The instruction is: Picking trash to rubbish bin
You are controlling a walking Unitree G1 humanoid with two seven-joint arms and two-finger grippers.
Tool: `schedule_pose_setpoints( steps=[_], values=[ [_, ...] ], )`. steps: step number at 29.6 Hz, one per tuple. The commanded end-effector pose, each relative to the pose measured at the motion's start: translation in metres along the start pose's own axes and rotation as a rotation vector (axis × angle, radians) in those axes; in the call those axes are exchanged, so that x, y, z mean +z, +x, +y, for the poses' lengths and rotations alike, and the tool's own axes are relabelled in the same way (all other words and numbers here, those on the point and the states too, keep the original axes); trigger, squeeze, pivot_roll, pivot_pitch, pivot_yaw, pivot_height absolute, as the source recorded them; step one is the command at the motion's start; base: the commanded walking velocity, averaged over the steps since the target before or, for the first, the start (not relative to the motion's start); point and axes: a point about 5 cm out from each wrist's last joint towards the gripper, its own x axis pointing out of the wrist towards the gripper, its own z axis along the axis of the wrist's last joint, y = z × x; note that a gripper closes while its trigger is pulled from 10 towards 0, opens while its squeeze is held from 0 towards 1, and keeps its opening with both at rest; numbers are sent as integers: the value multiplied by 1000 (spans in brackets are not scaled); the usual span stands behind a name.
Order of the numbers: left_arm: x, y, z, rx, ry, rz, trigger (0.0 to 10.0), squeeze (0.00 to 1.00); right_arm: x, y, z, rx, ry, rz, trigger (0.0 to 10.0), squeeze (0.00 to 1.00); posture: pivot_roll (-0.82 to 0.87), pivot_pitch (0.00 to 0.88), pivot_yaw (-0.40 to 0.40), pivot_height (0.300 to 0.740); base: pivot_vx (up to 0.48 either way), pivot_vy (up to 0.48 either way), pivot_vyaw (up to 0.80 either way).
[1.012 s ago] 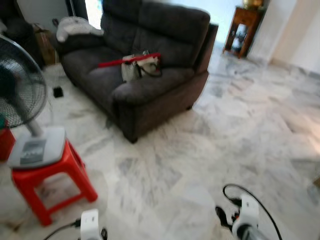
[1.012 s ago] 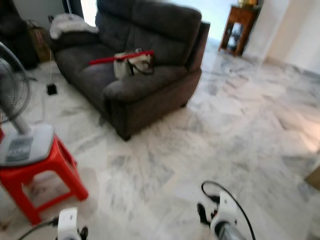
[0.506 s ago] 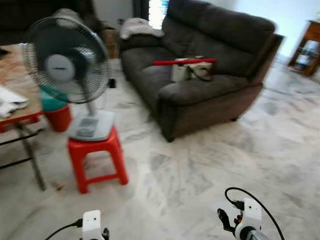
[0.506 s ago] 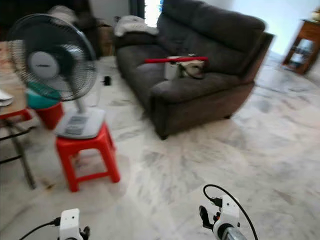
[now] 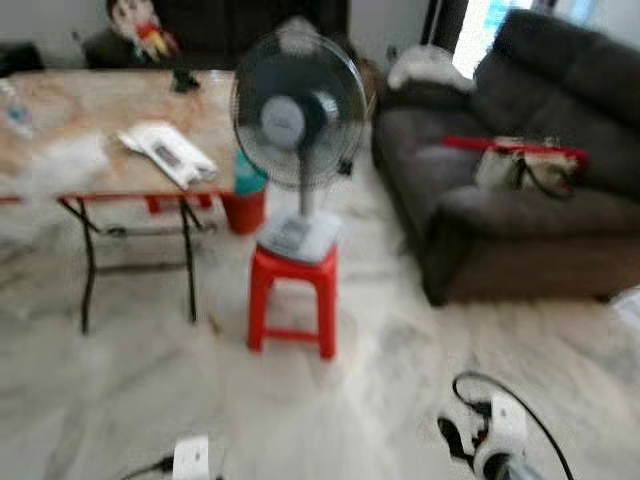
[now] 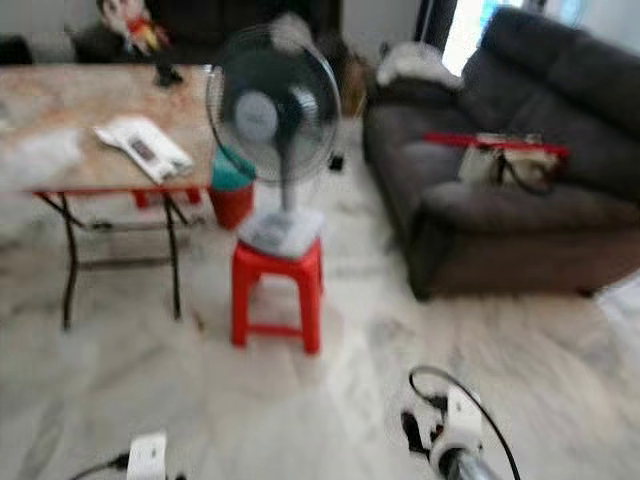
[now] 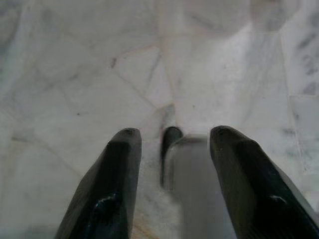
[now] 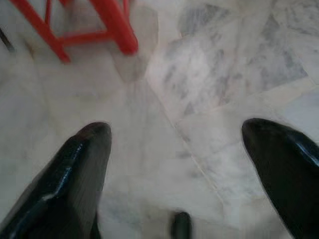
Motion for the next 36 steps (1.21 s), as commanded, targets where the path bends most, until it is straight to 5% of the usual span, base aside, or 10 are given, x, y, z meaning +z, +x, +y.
schedule_pose_setpoints(
  steps=[1, 12, 17, 23, 36],
  values=[
    [-2, 0, -2, 1, 5, 7, 10000, 0, 9, 1, -1, -4, -7, -28, 10000, 0, -4, 0, -95, 740, 0, 0, 800],
    [27, 4, -9, -6, 81, -117, 10000, 0, 13, 3, 1, -2, 9, -34, 10000, 0, 2, 0, -97, 740, 0, 0, 280],
    [55, 4, -17, -12, 140, -279, 10000, 0, 20, 5, 6, 21, 4, -67, 10000, 0, -7, 0, -91, 740, 0, 0, 0],
    [86, -2, -30, -14, 235, -486, 10000, 0, 54, 10, 20, 83, -58, -194, 10000, 0, -15, 0, -80, 740, 0, 0, 0],
    [126, -11, -34, 29, 148, -682, 10000, 0, 111, 14, 50, 186, -74, -400, 10000, 0, 24, 0, -79, 740, 0, 0, 0]
  ],
)
